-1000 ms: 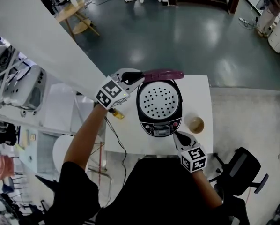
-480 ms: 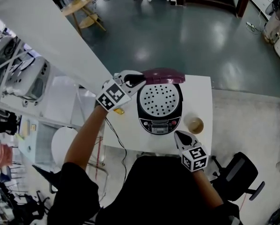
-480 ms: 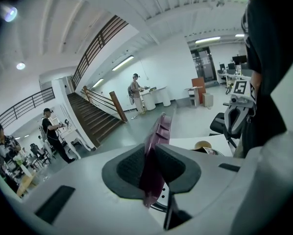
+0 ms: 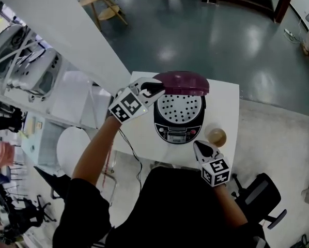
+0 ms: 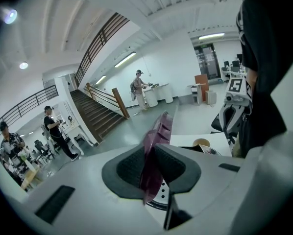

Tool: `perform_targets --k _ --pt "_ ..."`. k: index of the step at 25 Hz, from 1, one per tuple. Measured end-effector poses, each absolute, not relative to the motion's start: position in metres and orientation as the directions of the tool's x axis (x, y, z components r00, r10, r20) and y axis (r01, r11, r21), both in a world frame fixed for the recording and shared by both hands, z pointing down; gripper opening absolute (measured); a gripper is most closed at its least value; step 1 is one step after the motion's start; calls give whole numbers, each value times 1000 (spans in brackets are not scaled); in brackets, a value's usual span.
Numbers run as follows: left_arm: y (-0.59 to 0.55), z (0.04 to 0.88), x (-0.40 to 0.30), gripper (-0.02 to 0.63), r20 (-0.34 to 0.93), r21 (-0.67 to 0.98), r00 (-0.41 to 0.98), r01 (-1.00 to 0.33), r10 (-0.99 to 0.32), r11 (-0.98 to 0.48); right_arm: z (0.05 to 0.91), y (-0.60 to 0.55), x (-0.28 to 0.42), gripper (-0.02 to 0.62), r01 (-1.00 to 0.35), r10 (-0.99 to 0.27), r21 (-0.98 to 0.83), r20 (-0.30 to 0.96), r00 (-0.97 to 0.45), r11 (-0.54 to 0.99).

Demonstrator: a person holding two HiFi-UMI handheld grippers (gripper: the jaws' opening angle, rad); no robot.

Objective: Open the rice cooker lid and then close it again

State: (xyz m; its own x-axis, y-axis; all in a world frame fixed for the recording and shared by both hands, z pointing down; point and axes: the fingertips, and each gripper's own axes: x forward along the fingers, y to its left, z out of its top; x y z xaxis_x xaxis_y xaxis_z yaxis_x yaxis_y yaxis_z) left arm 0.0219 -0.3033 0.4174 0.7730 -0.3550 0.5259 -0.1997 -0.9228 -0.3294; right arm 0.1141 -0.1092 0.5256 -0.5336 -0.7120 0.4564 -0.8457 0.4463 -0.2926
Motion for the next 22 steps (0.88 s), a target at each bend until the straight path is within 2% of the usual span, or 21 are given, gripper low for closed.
perform_targets --k 12,22 --pt "-278 444 17 67 562 -342 725 -236 -399 -910 533 -111 129 0 -816 -682 -288 450 -577 501" --pt "-257 469 14 67 616 -373 675 -203 -405 -905 534 -109 125 0 -790 -653 -296 446 -612 537"
